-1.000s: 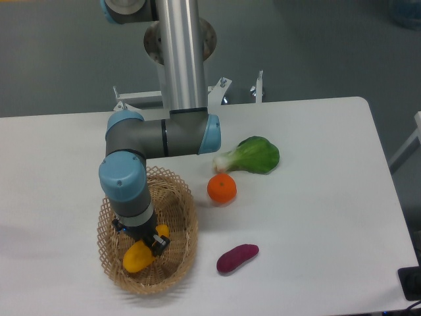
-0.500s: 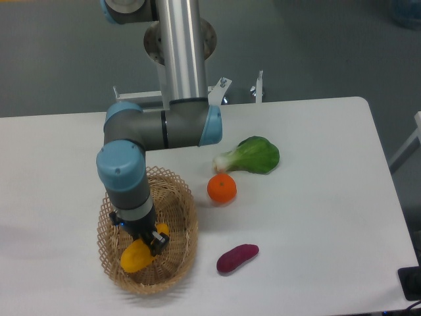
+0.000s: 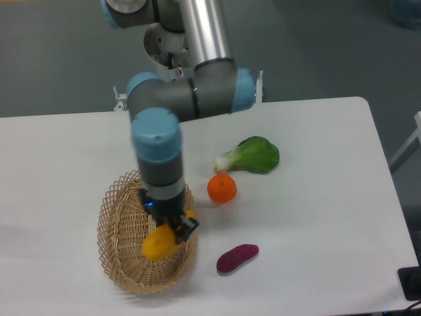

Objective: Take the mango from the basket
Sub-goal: 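Lift the mango out of the basket and carry it beside the orange, then raise the held mango up beside the bok choy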

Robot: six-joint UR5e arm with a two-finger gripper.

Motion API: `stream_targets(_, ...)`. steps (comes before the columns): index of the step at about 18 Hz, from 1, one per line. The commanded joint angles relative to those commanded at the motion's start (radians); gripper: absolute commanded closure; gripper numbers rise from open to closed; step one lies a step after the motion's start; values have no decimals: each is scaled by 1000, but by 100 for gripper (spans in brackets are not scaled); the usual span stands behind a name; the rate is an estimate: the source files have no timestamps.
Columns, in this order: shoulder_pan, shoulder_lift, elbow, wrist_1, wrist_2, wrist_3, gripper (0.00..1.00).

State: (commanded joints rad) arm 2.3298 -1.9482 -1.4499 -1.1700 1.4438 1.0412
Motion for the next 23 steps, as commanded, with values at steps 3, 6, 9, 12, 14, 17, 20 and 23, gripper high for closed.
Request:
stream_targets(3, 89, 15, 74, -130, -40, 115, 58)
stream_targets(6, 157, 24, 91, -174, -40, 221, 58)
stream_targets(9, 223, 40, 91, -220, -40, 342, 58)
stream_targets(12, 273, 46, 91, -232, -39, 440, 58)
stream_targets(14, 295, 46, 89, -232, -34, 480, 58)
stream_targets(17, 325, 46, 88, -231, -31, 532, 58)
stream_targets(20, 348, 48, 92, -229, -31, 577, 58)
stream_targets(23, 365, 45, 98, -224, -31, 585, 58)
